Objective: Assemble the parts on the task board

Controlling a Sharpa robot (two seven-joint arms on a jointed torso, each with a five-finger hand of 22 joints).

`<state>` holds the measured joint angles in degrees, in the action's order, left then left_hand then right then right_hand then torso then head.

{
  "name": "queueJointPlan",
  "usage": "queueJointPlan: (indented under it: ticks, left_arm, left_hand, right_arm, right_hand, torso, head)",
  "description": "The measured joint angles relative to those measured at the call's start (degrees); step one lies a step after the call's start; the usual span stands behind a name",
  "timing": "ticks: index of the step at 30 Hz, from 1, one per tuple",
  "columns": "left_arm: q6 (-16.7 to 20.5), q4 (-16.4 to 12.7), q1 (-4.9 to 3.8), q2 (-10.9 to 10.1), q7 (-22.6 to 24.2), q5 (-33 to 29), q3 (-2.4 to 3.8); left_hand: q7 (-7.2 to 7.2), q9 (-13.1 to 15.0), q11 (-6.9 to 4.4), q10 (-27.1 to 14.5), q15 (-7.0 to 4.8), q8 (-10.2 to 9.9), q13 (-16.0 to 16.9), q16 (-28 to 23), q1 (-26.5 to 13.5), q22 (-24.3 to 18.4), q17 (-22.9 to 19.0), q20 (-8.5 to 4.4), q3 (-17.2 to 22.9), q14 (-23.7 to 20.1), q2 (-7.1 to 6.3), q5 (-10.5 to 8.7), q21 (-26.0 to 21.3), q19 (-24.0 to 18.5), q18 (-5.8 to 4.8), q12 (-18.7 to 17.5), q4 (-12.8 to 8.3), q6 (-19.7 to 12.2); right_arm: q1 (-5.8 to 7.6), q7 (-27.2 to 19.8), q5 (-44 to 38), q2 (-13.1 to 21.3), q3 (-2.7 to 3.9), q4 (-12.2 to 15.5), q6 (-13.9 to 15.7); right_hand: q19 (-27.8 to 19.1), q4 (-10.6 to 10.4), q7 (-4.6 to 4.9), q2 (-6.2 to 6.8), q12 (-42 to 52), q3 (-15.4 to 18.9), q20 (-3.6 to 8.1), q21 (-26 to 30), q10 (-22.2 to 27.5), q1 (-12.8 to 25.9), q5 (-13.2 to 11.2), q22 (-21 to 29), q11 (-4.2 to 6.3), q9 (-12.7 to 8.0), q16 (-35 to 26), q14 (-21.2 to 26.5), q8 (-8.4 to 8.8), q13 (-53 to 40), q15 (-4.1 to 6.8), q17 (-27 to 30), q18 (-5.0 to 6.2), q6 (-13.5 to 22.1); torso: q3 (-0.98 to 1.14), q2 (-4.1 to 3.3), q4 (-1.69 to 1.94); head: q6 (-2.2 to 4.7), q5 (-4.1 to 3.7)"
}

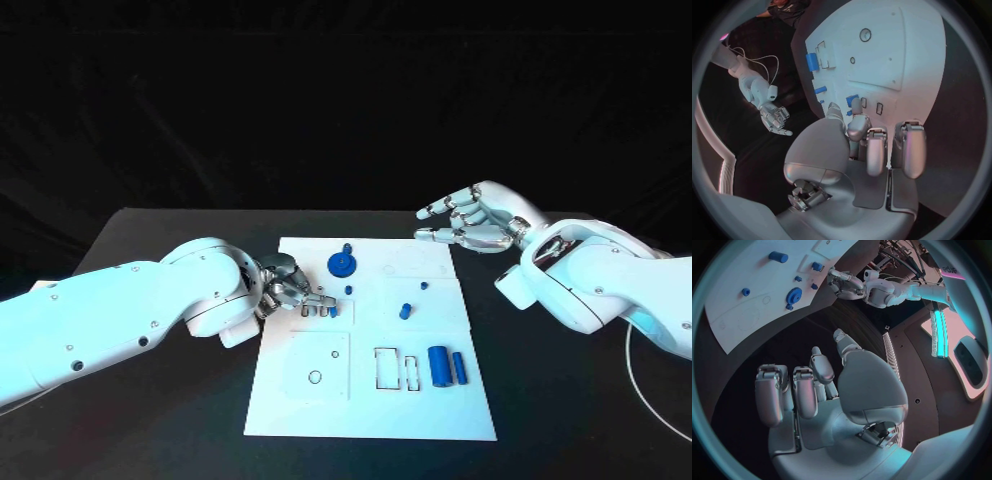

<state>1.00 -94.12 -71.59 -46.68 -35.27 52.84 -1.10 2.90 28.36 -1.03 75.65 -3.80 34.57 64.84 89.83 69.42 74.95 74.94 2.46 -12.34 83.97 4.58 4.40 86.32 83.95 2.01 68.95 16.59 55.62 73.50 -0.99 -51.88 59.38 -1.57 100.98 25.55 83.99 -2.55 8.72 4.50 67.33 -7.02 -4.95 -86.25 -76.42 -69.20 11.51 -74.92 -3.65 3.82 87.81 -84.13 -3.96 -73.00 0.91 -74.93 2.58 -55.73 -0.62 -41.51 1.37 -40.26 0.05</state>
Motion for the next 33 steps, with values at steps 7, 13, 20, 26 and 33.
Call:
queueJointPlan:
  ticks: [7,13,20,26,33]
  left_arm:
    - [-0.42,2.22,-0.37,3.0,-2.96,2.68,-0.04]
    - [-0.73,4.74,-0.49,5.68,-3.85,3.59,-0.11]
    - [-2.36,6.75,-0.69,7.3,-4.31,4.1,-0.14]
    - [-4.31,7.76,-0.81,8.21,-4.5,4.3,-0.14]
    - [-6.16,8.69,-0.85,9.14,-4.6,4.39,-0.15]
  left_hand:
    - [-0.17,2.1,-0.03,0.44,0.0,1.26,1.03,0.0,-1.06,0.0,-0.01,0.0,-1.01,0.0,0.62,-0.46,0.43,0.0,-0.22,0.85,0.06,-0.59]
    - [-0.19,3.03,-0.03,0.44,-0.2,1.78,1.18,0.0,-1.88,-0.01,-0.01,0.0,-1.83,0.2,0.63,-0.74,0.61,0.0,-0.22,0.85,0.19,-1.0]
    - [-0.19,3.32,-0.02,0.44,-0.2,1.99,1.18,0.0,-2.13,-0.01,-0.02,0.0,-1.88,0.2,0.76,-0.74,0.61,0.0,-0.22,0.85,0.15,-1.0]
    - [-0.39,3.64,-0.03,0.44,-0.19,2.22,1.17,0.0,-2.45,-0.02,-0.02,0.0,-2.19,0.2,1.09,-0.74,0.6,0.0,-0.22,0.85,0.14,-1.2]
    - [-0.39,3.77,-0.02,0.44,-0.39,2.22,1.37,0.0,-2.42,-0.02,-0.02,0.0,-2.19,-0.01,1.06,-0.74,0.88,-0.01,-0.22,0.85,0.14,-1.2]
  right_arm:
    - [0.01,0.18,0.59,-0.27,0.0,-0.67,-0.27]
    - [0.02,0.41,0.77,-0.63,-0.02,-1.2,-0.59]
    - [0.02,0.62,0.85,-0.71,-0.03,-1.43,-0.94]
    - [0.01,0.74,0.89,-0.7,-0.04,-1.5,-1.14]
    - [0.01,0.8,0.91,-0.81,-0.05,-1.59,-1.32]
  right_hand:
    - [0.0,0.0,0.0,-0.22,0.0,0.0,0.0,0.0,0.0,-0.22,0.0,0.01,0.0,0.0,0.0,0.0,0.0,0.1,0.0,0.0,0.0,0.0]
    - [0.0,0.01,0.0,-0.22,-0.38,0.31,0.0,0.21,0.2,-0.22,0.36,0.01,-0.2,0.0,0.0,0.0,0.0,0.37,0.0,0.01,0.0,0.0]
    - [0.0,0.01,0.0,-0.22,-0.38,0.31,0.0,0.21,0.4,-0.22,0.36,0.01,0.0,0.0,0.0,0.0,0.0,0.47,0.0,0.01,0.0,0.0]
    - [0.0,0.01,0.0,-0.2,-0.38,0.31,0.0,0.21,0.4,-0.25,0.36,0.01,0.0,0.0,0.0,0.0,0.0,0.46,0.0,0.02,0.0,0.0]
    - [0.0,-0.15,0.0,-0.2,-0.38,0.47,0.0,0.2,0.4,-0.25,0.69,0.02,0.0,0.0,0.0,0.0,0.0,0.52,0.0,0.02,0.0,0.0]
  torso:
    - [0.02,-0.01,-0.03]
    - [-0.04,-0.07,-0.03]
    - [-0.07,-0.12,-0.1]
    - [-0.06,-0.13,-0.13]
    - [-0.06,-0.14,-0.13]
  head:
    - [-0.19,0.01]
    - [-0.45,0.08]
    - [-0.73,0.1]
    - [-0.96,0.03]
    - [-1.26,0.0]
